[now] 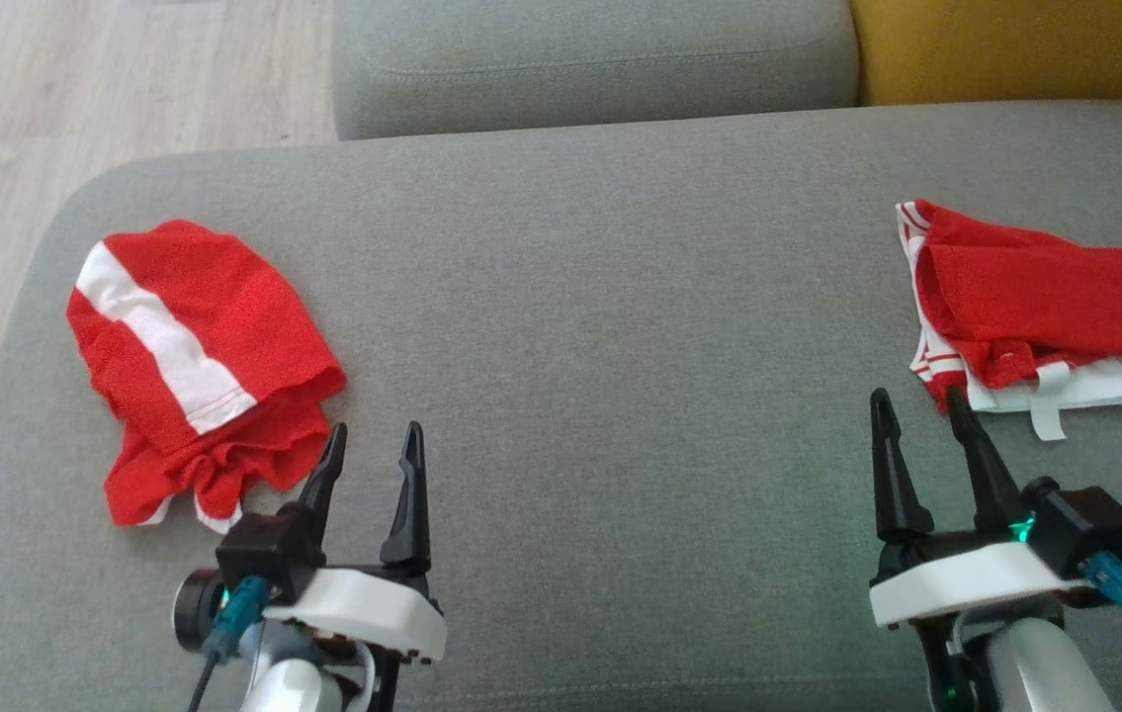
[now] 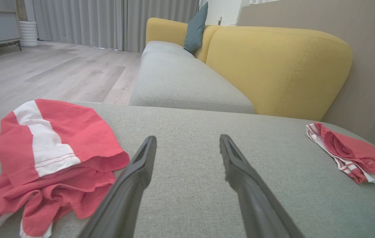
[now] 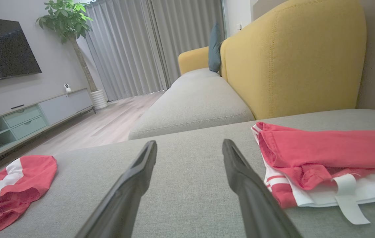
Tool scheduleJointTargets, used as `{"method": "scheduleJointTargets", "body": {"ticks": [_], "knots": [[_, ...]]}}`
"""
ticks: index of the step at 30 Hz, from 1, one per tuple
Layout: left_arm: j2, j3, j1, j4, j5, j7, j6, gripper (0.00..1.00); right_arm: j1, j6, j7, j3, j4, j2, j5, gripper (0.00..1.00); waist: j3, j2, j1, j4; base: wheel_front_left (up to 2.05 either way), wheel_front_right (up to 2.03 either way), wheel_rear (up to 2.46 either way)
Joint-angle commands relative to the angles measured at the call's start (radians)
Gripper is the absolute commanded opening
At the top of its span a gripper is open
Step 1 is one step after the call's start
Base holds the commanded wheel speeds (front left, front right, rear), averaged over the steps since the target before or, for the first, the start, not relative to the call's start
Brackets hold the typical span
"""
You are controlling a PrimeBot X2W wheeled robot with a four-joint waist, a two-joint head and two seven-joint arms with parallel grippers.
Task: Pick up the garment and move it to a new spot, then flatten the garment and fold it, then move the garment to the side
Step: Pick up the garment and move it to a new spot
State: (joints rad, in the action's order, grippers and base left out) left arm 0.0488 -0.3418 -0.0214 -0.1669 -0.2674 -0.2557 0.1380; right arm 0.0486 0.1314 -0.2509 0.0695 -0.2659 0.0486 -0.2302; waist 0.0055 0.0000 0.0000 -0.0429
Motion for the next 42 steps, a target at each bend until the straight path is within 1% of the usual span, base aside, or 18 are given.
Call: {"method": "scheduleJointTargets", "body": {"ticks": [1,5,11,25,30,32,36,42], "knots": [[0.001,0.03,-0.035,0.027,-0.012,-0.006,0.005,1.0,0.021,-0.001,-0.011,0.024,0.029,0.002,-0.003,1.0,-0.001,0.0,0.0,0.004,0.0,0.0,0.0],[0.001,0.029,-0.039,0.028,-0.012,-0.006,0.006,1.0,0.021,-0.001,-0.011,0.036,0.03,0.002,-0.007,1.0,-0.003,0.0,0.0,0.032,0.0,0.0,0.0],[0.001,0.039,-0.037,0.026,-0.008,-0.006,0.009,1.0,0.011,-0.001,-0.011,0.053,0.03,0.002,-0.016,1.0,-0.014,0.0,0.0,0.105,0.0,0.0,0.0],[0.001,0.079,-0.019,0.02,0.01,-0.006,0.006,1.0,-0.021,-0.001,-0.011,0.086,0.028,0.002,-0.035,1.0,-0.038,0.0,0.0,0.344,0.0,0.0,0.0],[0.001,0.092,-0.007,0.02,0.013,-0.006,0.005,1.0,-0.028,-0.001,-0.011,0.102,0.025,0.002,-0.045,1.0,-0.047,0.0,0.0,0.41,0.0,0.0,0.0],[0.001,0.096,-0.001,0.021,0.014,-0.006,0.005,1.0,-0.029,-0.001,-0.011,0.107,0.024,0.002,-0.049,1.0,-0.049,0.0,0.0,0.429,0.0,0.0,0.0],[0.001,0.104,0.006,0.024,0.019,-0.006,0.002,1.0,-0.03,-0.001,-0.011,0.113,0.021,0.002,-0.054,1.0,-0.051,0.0,0.0,0.445,0.0,0.0,0.0],[0.001,0.12,0.008,0.029,0.023,-0.006,-0.002,1.0,-0.031,-0.001,-0.011,0.121,0.023,0.002,-0.059,1.0,-0.045,0.0,0.0,0.449,0.0,0.0,0.0]]}}
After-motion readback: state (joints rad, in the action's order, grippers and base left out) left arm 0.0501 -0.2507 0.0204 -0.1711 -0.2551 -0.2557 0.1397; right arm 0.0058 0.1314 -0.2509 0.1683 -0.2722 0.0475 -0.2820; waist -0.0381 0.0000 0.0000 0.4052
